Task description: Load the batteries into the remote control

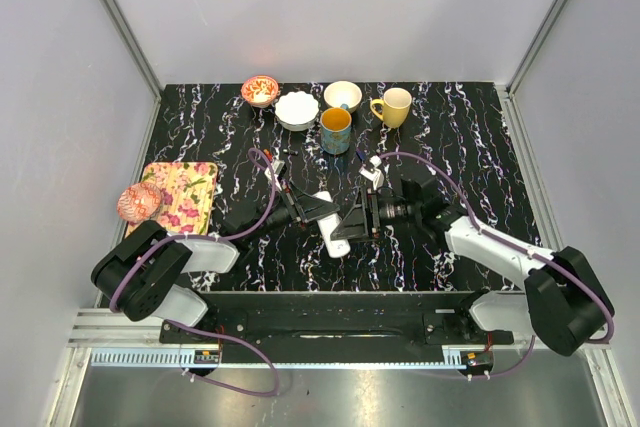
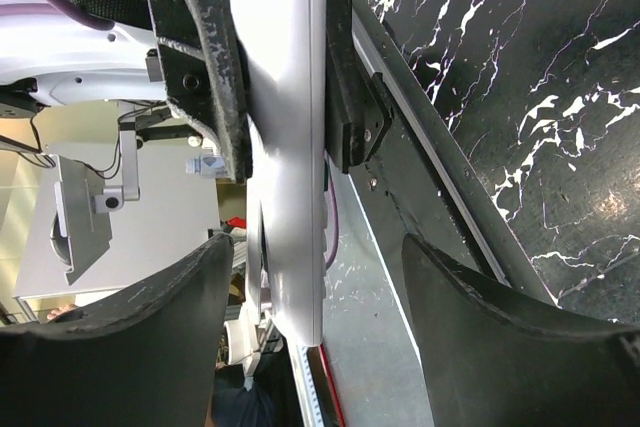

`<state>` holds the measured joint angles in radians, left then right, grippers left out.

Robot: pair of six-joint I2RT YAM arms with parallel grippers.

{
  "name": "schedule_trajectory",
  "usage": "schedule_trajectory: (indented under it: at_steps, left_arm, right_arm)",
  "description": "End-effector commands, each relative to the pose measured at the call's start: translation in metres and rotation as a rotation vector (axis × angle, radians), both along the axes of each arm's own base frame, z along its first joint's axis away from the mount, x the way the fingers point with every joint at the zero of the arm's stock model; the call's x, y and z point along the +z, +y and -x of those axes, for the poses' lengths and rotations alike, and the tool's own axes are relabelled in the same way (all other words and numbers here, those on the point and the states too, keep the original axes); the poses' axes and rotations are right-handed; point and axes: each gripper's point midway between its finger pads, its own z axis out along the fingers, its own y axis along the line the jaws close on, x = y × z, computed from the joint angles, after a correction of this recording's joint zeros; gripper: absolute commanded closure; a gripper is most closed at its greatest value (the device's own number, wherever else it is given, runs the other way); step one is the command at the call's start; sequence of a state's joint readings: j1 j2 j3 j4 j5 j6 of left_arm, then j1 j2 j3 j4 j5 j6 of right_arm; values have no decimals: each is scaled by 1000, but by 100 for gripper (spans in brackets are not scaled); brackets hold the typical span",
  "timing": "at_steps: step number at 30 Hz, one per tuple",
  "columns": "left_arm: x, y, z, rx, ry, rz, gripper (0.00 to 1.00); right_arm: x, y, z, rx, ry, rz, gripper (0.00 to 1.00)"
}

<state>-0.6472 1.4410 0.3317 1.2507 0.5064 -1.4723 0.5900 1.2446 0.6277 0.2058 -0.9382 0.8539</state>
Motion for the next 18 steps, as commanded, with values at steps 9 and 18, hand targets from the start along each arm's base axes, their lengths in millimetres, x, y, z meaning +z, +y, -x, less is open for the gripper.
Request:
schedule_trajectory:
  at_steps: [9, 18]
  left_arm:
    - [54, 0, 17, -48, -162, 138, 100]
    - [57, -2, 21, -60, -166, 148, 100]
  right_arm:
    - [1, 8, -8, 8, 15, -35, 33]
    - [0, 10, -12, -2, 32, -37, 41]
